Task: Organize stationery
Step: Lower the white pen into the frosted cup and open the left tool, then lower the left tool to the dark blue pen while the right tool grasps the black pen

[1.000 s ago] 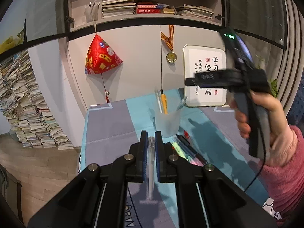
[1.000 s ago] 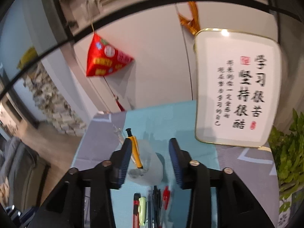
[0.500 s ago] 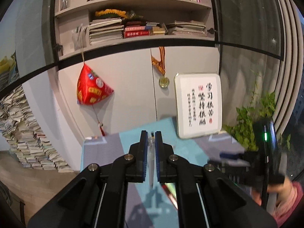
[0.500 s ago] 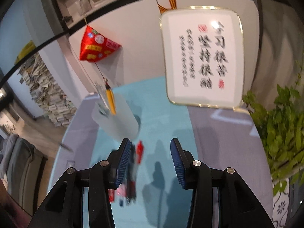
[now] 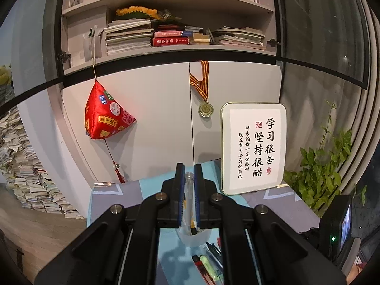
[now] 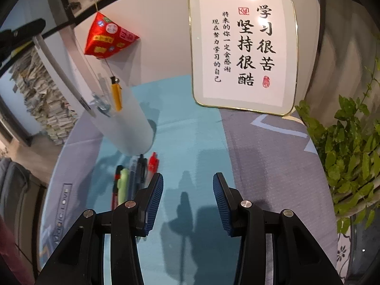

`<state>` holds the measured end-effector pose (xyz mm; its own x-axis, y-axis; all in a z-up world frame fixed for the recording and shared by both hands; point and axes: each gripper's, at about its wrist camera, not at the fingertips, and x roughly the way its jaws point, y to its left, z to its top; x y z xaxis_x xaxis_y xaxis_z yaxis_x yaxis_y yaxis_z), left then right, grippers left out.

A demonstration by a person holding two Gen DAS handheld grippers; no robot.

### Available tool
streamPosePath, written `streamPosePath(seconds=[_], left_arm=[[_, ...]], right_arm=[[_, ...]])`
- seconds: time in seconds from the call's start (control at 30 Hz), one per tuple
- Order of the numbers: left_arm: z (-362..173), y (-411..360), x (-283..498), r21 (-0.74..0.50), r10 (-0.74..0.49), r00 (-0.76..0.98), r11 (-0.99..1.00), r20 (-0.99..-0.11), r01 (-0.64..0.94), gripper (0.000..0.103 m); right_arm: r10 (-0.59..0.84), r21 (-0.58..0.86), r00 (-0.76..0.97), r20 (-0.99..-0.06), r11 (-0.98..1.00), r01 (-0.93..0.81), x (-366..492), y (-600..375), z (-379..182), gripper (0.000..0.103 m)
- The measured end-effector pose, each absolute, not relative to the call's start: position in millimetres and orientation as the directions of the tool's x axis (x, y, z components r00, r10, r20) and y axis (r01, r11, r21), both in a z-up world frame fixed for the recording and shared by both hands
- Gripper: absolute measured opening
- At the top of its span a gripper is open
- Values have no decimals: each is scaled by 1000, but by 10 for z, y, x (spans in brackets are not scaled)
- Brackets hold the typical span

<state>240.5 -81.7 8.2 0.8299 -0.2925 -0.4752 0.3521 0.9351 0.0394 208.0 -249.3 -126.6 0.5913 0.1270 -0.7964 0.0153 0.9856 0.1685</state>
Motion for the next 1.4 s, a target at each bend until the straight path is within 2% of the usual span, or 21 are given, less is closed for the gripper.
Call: streamPosePath(seconds=[0.43,0.93,1.03,1.1,1.3,1.37,1.4], left_arm=[[-417,-799,2554,35,-264,765,936,-588,350,6],[-585,-496,2265,-8,-267,743,943,-614,332,9],[-753,-430,2139,-29,-277,715,941,-642,338,20],[-920,-406,2029,-42,-282,691,938,-666,343,34],[-1375,-435,1825,-76,-297,604,929,-739,363,35],[-1494,-454,1799,-97,-308,573,925,-759,368,35],[-1531,-468,1790,-99,-308,565,924,-765,370,35]], right_arm=[[132,164,579,-804,986,3,2108,-2394,-1324,44],[149,176,556,-818,984,-5,2085,-2343,-1360,44],[191,191,537,-822,980,-57,2056,-2227,-1394,44],[228,204,515,-826,974,-103,2030,-2135,-1442,44],[233,182,452,-861,971,-156,1988,-1916,-1659,44],[245,197,438,-865,969,-152,1992,-1899,-1702,37],[257,211,428,-866,966,-152,1995,-1897,-1721,24]])
